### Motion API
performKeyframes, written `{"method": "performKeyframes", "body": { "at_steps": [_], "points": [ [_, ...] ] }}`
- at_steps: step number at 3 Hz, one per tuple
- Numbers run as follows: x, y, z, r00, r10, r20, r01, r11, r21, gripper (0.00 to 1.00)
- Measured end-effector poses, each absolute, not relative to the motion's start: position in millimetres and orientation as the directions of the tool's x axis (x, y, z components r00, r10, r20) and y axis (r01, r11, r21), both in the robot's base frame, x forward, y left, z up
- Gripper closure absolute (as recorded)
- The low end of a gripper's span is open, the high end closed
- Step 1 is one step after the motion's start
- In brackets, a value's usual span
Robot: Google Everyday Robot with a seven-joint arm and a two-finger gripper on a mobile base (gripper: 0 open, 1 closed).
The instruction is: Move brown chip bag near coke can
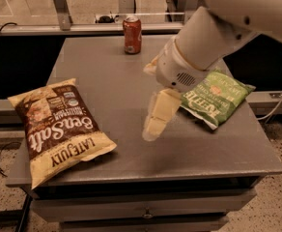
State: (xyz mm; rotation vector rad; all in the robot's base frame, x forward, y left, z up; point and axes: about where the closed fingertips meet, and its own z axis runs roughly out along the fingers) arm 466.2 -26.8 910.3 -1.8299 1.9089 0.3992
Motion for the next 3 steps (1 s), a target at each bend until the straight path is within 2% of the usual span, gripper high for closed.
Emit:
{"method": "performKeyframes", "body": {
  "at_steps": [2,3],
  "points": [
    [439.1,81.6,879.4,-0.004,-0.753,-0.658,-1.0,-0.004,0.011,0.0],
    [422.6,118.5,866.6,-0.001,-0.725,-0.688,-1.0,-0.01,0.013,0.0]
  ]
}}
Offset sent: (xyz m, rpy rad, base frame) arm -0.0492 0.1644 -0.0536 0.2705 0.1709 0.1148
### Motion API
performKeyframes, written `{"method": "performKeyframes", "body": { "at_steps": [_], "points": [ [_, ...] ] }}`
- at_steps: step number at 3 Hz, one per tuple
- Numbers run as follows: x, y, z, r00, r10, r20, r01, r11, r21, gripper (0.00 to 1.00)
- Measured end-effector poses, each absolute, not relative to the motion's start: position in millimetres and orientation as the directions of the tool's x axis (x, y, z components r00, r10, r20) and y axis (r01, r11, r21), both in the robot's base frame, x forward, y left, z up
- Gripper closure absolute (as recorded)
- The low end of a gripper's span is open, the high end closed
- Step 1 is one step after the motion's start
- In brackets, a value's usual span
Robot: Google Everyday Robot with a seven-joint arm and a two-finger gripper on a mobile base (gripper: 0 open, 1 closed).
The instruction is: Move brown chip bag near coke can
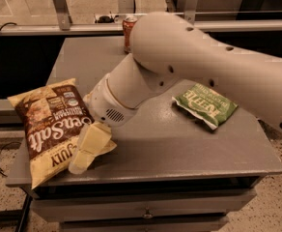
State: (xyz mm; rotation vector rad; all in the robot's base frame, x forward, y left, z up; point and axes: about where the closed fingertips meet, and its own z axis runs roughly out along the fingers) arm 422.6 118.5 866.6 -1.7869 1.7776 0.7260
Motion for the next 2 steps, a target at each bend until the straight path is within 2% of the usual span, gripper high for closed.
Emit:
{"method": "performKeyframes", "body": {
  "at_steps": [1,2],
  "points": [
    [413.2,140.2,854.7,-0.017,-0.713,-0.701,-1.0,0.008,0.016,0.02],
    [409.3,151.2,848.4,-0.046,-0.696,-0.716,-0.999,0.029,0.036,0.18]
  ]
}}
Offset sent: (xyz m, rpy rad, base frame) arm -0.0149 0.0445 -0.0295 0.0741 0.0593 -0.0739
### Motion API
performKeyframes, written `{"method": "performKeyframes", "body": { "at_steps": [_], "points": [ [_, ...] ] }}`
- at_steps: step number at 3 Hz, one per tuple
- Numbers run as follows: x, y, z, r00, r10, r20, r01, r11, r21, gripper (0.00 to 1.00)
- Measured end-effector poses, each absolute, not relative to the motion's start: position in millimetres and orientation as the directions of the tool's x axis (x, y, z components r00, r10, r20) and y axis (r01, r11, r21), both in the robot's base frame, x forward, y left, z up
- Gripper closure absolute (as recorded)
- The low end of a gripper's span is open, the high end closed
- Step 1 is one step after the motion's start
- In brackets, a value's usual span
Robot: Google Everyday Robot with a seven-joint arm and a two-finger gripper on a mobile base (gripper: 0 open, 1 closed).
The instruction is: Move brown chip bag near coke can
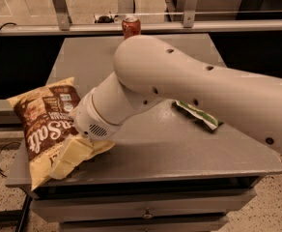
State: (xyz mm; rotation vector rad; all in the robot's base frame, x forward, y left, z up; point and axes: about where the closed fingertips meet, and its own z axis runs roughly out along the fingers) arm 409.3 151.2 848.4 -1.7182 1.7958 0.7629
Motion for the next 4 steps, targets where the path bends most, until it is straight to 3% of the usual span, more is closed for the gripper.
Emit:
{"method": "performKeyframes", "body": {
  "at_steps": [2,3,4],
  "points": [
    [419.0,144.7,870.3,-0.062,-0.648,-0.759,-0.997,0.081,0.013,0.65],
    [437.7,116.9,902.9,-0.038,-0.63,-0.775,-0.988,0.139,-0.064,0.9],
    [463.2,76.9,940.7,-0.026,-0.619,-0.785,-0.959,0.237,-0.155,1.0]
  ]
}}
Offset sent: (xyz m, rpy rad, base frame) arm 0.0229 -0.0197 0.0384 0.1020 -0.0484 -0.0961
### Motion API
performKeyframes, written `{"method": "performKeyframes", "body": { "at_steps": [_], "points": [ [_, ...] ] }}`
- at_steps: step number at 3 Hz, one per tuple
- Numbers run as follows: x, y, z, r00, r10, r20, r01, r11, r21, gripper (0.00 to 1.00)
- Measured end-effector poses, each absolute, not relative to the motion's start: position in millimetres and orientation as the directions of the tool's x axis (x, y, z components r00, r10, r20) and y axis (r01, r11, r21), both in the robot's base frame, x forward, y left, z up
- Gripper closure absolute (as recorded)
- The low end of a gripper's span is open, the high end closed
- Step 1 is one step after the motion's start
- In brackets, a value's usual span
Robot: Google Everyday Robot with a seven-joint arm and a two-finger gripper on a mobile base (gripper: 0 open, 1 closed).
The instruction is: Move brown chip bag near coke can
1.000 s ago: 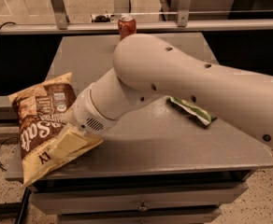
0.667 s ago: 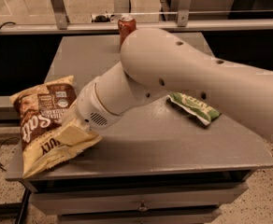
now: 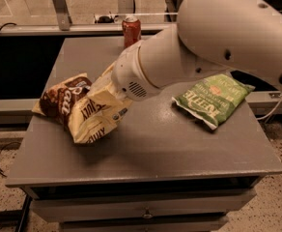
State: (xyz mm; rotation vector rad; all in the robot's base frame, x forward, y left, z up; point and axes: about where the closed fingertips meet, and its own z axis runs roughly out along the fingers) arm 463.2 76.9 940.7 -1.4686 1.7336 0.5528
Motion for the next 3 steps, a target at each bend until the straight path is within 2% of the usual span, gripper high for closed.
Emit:
{"method": "performKeyframes", "body": {
  "at_steps": [2,3],
  "points": [
    [468.7,67.1,946.4,-0.01,-0.629,-0.778,-0.934,0.282,-0.217,1.0],
    [489.3,24.7,956.2,-0.033,-0.654,-0.756,-0.869,0.392,-0.302,1.0]
  ]
}}
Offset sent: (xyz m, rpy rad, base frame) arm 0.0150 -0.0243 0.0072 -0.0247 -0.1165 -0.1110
